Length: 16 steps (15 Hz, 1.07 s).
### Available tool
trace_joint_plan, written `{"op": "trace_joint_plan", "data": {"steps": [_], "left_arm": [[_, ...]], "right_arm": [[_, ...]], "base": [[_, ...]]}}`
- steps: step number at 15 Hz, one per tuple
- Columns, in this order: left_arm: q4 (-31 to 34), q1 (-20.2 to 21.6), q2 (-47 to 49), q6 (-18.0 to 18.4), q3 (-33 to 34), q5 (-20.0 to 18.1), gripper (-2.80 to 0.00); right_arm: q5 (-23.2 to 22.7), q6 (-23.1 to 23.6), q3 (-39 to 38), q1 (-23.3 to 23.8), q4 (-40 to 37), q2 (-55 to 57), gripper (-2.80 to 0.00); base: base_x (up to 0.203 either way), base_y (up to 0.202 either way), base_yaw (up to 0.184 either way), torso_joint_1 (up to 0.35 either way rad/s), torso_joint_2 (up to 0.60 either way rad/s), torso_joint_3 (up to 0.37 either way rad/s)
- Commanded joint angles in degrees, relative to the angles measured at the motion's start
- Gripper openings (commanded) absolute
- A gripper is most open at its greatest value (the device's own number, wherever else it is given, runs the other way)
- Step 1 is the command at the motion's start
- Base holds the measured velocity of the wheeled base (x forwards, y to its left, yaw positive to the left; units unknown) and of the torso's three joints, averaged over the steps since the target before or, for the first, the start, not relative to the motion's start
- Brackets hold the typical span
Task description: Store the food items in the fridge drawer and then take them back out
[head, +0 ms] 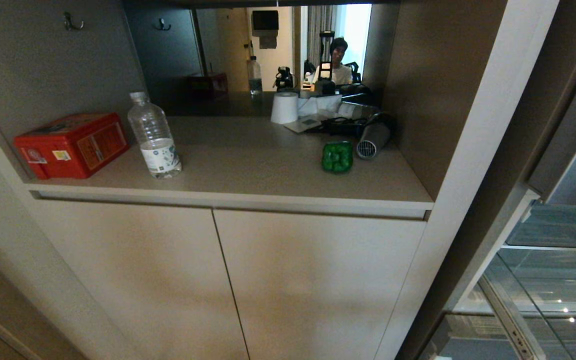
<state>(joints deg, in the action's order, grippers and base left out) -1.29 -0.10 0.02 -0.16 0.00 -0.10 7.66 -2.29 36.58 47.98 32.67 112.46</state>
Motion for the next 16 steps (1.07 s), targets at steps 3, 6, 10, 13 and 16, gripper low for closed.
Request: {"op": "trace_joint_plan", "data": {"steps": [3, 6, 10, 13, 16], "left_arm": [[-0.03, 0.01, -0.02, -0.02, 0.62, 0.01, -2.8], [-0.03, 0.01, -0.02, -0.02, 0.62, 0.01, -2.8], [-0.03, 0.01, -0.02, -0.02, 0.62, 0.01, -2.8], [-0.03, 0.01, -0.02, -0.02, 0.62, 0.01, -2.8], [-0.03, 0.01, -0.02, -0.02, 0.62, 0.01, -2.8]], "right_arm": [[-0.01, 0.09, 1.37, 0.02, 0.55, 1.01, 0.0], [-0.6, 0.09, 1.79, 0.01, 0.55, 1.27, 0.0], [-2.76, 0.09, -0.12, 0.03, 0.55, -2.42, -2.8], [-4.05, 0.3, -1.98, -0.43, 0.34, -11.02, -2.8], [-6.91, 0.87, -4.74, -2.63, 0.17, -21.64, -2.8]], "base": [[0.0, 0.0, 0.0, 0.0, 0.0, 0.0], [0.0, 0.0, 0.0, 0.0, 0.0, 0.0], [0.0, 0.0, 0.0, 0.0, 0.0, 0.0], [0.0, 0.0, 0.0, 0.0, 0.0, 0.0], [0.0, 0.0, 0.0, 0.0, 0.0, 0.0]]}}
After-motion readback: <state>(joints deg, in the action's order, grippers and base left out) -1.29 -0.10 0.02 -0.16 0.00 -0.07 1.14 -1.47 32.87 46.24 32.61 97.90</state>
